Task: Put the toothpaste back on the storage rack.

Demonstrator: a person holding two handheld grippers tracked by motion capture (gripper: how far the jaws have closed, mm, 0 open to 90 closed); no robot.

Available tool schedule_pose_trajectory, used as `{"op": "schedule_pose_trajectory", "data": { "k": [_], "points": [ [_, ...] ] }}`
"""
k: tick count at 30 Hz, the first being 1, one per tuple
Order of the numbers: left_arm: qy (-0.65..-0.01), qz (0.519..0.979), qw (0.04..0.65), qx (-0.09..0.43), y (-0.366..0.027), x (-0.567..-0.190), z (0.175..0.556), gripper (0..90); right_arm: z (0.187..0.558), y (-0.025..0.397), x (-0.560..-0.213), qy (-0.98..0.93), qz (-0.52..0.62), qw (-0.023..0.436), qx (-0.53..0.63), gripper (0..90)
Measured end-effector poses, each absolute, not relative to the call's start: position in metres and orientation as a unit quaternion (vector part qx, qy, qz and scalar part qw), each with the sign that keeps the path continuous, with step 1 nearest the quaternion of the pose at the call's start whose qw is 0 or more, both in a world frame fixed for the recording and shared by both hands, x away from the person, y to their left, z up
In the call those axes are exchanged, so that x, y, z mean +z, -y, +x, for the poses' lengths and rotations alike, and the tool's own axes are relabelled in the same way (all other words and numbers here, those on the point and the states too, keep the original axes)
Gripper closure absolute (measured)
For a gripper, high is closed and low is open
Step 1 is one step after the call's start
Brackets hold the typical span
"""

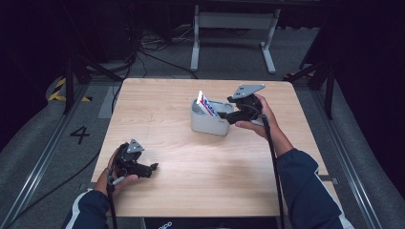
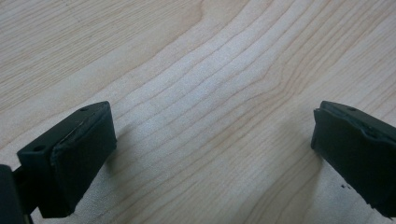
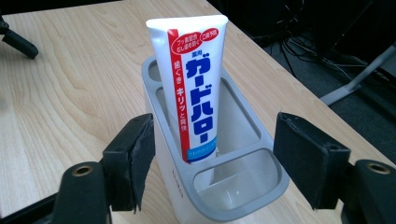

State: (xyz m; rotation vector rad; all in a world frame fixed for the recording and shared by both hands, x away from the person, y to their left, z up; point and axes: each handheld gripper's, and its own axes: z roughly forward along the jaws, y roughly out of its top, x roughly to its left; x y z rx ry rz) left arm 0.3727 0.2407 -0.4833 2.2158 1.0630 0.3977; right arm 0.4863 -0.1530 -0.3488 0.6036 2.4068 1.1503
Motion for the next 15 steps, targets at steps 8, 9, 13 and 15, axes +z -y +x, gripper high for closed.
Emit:
{"op": "schedule_pose_trajectory", "data": {
  "k": [8, 9, 13, 15],
  "points": [
    [-0.406, 0.842, 0.321, 0.151, -0.241, -0.483, 0.372, 0.4, 0.477, 0.16, -0.346, -0.865, 0.214, 0.21, 0.403, 30.0],
    [-0.406, 0.842, 0.321, 0.151, -0.241, -0.483, 0.372, 0.4, 0.475, 0.161, -0.346, -0.865, 0.213, 0.211, 0.402, 29.7],
    [-0.406, 0.842, 0.32, 0.151, -0.241, -0.483, 0.372, 0.4, 0.47, 0.168, -0.346, -0.865, 0.214, 0.216, 0.398, 29.0],
    [-0.407, 0.842, 0.321, 0.151, -0.241, -0.483, 0.372, 0.4, 0.467, 0.172, -0.346, -0.864, 0.215, 0.216, 0.4, 28.9]
  ]
}}
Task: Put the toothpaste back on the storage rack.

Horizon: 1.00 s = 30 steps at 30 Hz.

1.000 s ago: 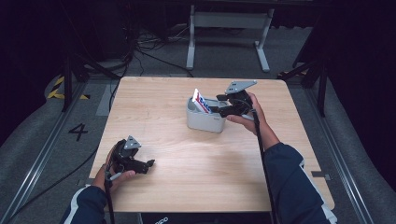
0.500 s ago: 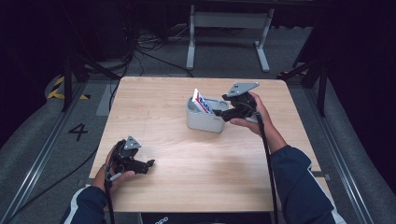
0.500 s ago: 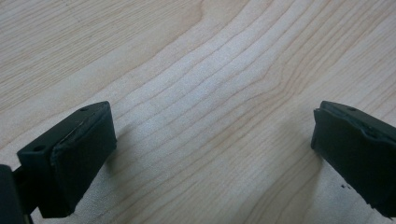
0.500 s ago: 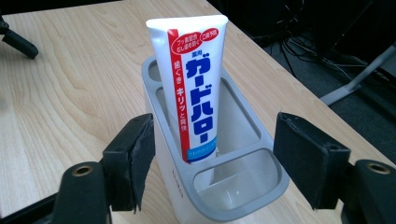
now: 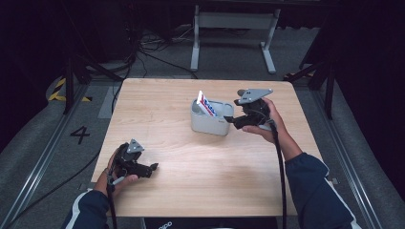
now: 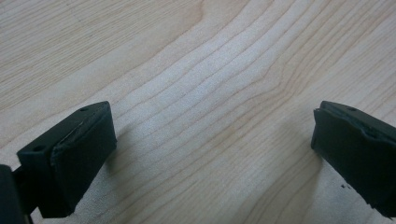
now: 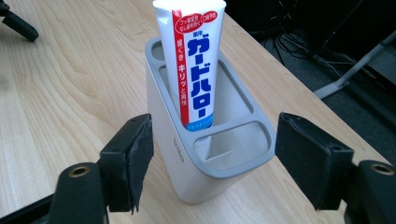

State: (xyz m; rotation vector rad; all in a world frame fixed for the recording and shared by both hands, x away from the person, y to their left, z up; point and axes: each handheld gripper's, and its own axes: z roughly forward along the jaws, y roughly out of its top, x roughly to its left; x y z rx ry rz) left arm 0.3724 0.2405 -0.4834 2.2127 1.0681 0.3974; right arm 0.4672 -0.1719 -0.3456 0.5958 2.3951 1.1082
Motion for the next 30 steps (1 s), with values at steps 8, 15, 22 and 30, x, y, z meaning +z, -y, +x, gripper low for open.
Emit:
{"op": "schedule_pose_trajectory", "data": {
  "k": [8, 15, 22, 30],
  "points": [
    [-0.406, 0.842, 0.321, 0.151, -0.241, -0.483, 0.372, 0.4, 0.454, 0.188, -0.346, -0.868, 0.208, 0.219, 0.394, 28.9],
    [-0.409, 0.841, 0.32, 0.151, -0.24, -0.483, 0.372, 0.4, 0.442, 0.205, -0.349, -0.87, 0.207, 0.234, 0.38, 28.9],
    [-0.409, 0.841, 0.32, 0.151, -0.24, -0.483, 0.372, 0.4, 0.429, 0.218, -0.355, -0.872, 0.207, 0.243, 0.371, 28.7],
    [-0.411, 0.84, 0.32, 0.151, -0.24, -0.483, 0.372, 0.4, 0.417, 0.23, -0.372, -0.886, 0.205, 0.261, 0.324, 28.3]
  ]
}}
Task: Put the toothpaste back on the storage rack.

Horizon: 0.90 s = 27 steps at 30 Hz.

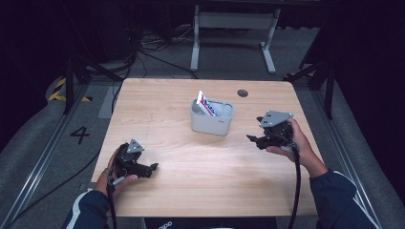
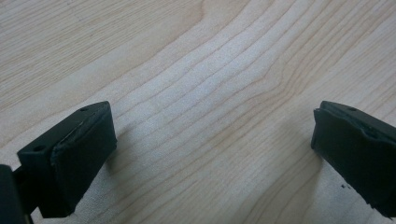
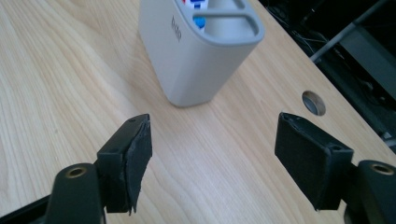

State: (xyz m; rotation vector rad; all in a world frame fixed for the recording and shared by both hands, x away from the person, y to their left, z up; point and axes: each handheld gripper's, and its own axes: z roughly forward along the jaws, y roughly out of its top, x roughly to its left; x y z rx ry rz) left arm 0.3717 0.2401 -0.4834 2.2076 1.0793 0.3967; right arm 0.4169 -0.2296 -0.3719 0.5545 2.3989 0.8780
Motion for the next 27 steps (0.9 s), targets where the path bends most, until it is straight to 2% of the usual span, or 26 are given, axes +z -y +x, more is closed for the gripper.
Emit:
{"op": "schedule_pose_trajectory", "data": {
  "k": [27],
  "points": [
    [-0.412, 0.84, 0.321, 0.151, -0.24, -0.483, 0.372, 0.5, 0.386, 0.285, -0.425, -0.886, 0.255, 0.251, 0.296, 25.3]
  ]
}}
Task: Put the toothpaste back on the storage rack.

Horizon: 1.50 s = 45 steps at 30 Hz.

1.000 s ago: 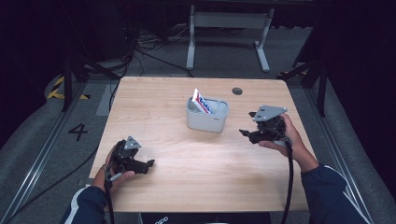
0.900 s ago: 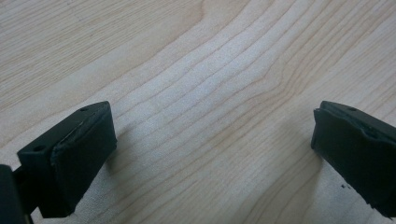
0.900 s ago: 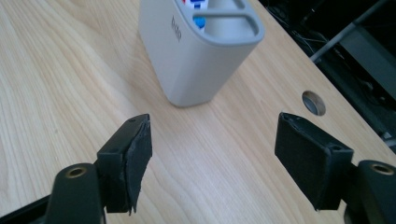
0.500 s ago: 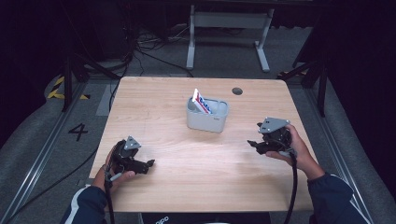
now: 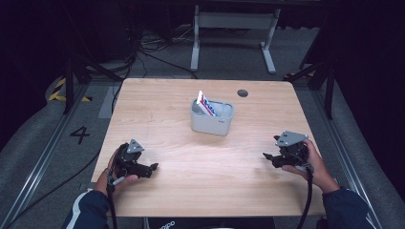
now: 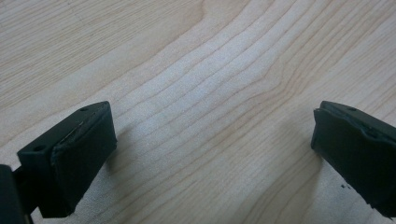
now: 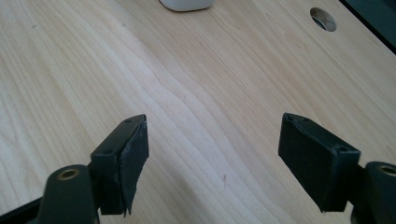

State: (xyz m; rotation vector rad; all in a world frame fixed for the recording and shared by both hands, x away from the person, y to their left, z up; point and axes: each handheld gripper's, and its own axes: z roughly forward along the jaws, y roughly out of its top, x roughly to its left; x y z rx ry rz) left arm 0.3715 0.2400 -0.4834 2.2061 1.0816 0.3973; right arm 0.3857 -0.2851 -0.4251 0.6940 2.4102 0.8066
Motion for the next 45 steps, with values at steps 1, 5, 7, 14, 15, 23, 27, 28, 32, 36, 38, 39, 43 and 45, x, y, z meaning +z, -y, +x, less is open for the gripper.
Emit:
{"op": "schedule_pose_trajectory", "data": {
  "k": [1, 5, 7, 14, 15, 23, 27, 28, 32, 36, 38, 39, 43, 45],
  "points": [
    [-0.411, 0.84, 0.321, 0.152, -0.24, -0.483, 0.372, 0.5, 0.384, 0.287, -0.426, -0.885, 0.255, 0.25, 0.298, 25.3],
    [-0.409, 0.841, 0.32, 0.154, -0.24, -0.483, 0.372, 0.4, 0.378, 0.297, -0.432, -0.882, 0.261, 0.253, 0.3, 25.3],
    [-0.412, 0.84, 0.32, 0.151, -0.24, -0.483, 0.372, 0.5, 0.376, 0.304, -0.437, -0.881, 0.268, 0.248, 0.299, 25.3],
    [-0.408, 0.841, 0.32, 0.154, -0.24, -0.483, 0.372, 0.4, 0.369, 0.32, -0.445, -0.878, 0.276, 0.232, 0.315, 24.7],
    [-0.412, 0.84, 0.32, 0.151, -0.24, -0.483, 0.371, 0.4, 0.368, 0.322, -0.446, -0.878, 0.275, 0.233, 0.315, 24.6],
    [-0.412, 0.84, 0.32, 0.151, -0.24, -0.483, 0.372, 0.4, 0.359, 0.34, -0.459, -0.873, 0.291, 0.227, 0.318, 24.2],
    [-0.409, 0.841, 0.32, 0.153, -0.24, -0.483, 0.372, 0.4, 0.357, 0.346, -0.462, -0.868, 0.305, 0.224, 0.323, 24.2],
    [-0.409, 0.841, 0.32, 0.152, -0.24, -0.483, 0.372, 0.4, 0.356, 0.349, -0.464, -0.865, 0.309, 0.224, 0.326, 23.9],
    [-0.407, 0.843, 0.318, 0.152, -0.24, -0.483, 0.372, 0.3, 0.354, 0.358, -0.471, -0.856, 0.33, 0.217, 0.334, 22.0],
    [-0.407, 0.843, 0.317, 0.152, -0.24, -0.483, 0.372, 0.2, 0.351, 0.368, -0.477, -0.843, 0.356, 0.206, 0.345, 20.4],
    [-0.406, 0.843, 0.317, 0.153, -0.241, -0.483, 0.372, 0.2, 0.349, 0.372, -0.479, -0.838, 0.366, 0.203, 0.35, 20.4],
    [-0.407, 0.843, 0.317, 0.153, -0.241, -0.483, 0.372, 0.2, 0.349, 0.372, -0.479, -0.838, 0.366, 0.203, 0.35, 20.4],
    [-0.407, 0.843, 0.318, 0.152, -0.24, -0.483, 0.372, 0.2, 0.347, 0.382, -0.486, -0.825, 0.388, 0.188, 0.365, 18.0],
    [-0.407, 0.843, 0.317, 0.152, -0.24, -0.483, 0.372, 0.2, 0.348, 0.384, -0.486, -0.824, 0.394, 0.187, 0.363, 16.3]
  ]
}}
